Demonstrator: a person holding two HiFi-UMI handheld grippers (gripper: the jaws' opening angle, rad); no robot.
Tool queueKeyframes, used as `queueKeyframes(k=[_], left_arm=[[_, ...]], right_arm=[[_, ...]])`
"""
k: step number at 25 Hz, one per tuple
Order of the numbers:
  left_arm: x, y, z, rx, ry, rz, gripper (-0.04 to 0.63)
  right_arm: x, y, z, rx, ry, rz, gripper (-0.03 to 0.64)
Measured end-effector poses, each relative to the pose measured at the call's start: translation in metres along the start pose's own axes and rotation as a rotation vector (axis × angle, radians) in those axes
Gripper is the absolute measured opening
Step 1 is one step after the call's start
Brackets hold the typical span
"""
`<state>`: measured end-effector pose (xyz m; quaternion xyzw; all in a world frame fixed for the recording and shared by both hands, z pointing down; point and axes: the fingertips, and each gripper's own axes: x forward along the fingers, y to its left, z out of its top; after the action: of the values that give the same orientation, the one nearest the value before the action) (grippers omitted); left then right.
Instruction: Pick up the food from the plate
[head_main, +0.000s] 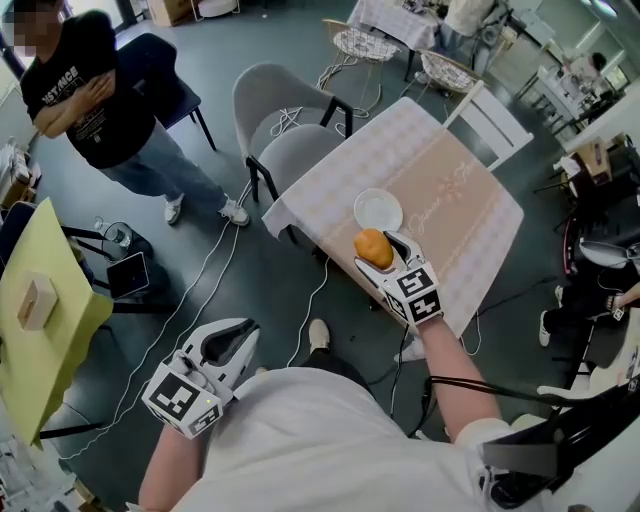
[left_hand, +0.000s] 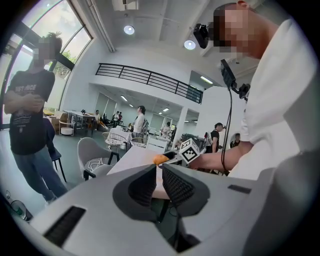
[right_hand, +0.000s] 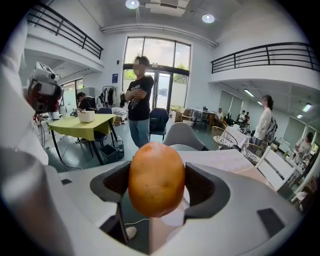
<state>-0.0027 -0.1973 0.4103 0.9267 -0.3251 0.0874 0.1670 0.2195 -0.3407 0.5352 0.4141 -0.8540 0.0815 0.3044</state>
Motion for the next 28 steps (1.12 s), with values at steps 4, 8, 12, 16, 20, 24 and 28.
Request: queueKeyframes(k=[4,8,12,16,20,24,28], left_arm=[[-0.033,0.006,-0.008,-0.028,-0.022,-0.007,0.018],[-0.059,0.006,-0.021,-0.016,-0.002,-0.035,0.009],[-0.08,-0.001,-0.03,0.02,0.003,-0.073,0.009],[-0.095,-0.009,-0.039,0.031,0.015,-0.11,0.009],[-0.111,-0.016,-0.046,0.058,0.021,-0.139,0.009],[-0.126,-0.021,-0.055,0.052,0.022,-0.141,0.009],[-0.138,-0.026,-0.064,0.043,0.019,-0.143,0.009]], right_arm=[[-0.027,0.047,0.023,0.01,-0.039,0.01,0.351],[-0.05,0.092,0.049,0.021,-0.084,0.019,0.351],[-0.071,0.131,0.075,0.007,-0.133,0.021,0.351],[-0.089,0.165,0.087,-0.002,-0.156,0.019,0.351],[-0.104,0.194,0.091,-0.018,-0.167,0.015,0.351],[-0.116,0.217,0.091,-0.028,-0.168,0.017,0.351],[-0.125,0.238,0.092,-0.036,-0.174,0.022,0.351]])
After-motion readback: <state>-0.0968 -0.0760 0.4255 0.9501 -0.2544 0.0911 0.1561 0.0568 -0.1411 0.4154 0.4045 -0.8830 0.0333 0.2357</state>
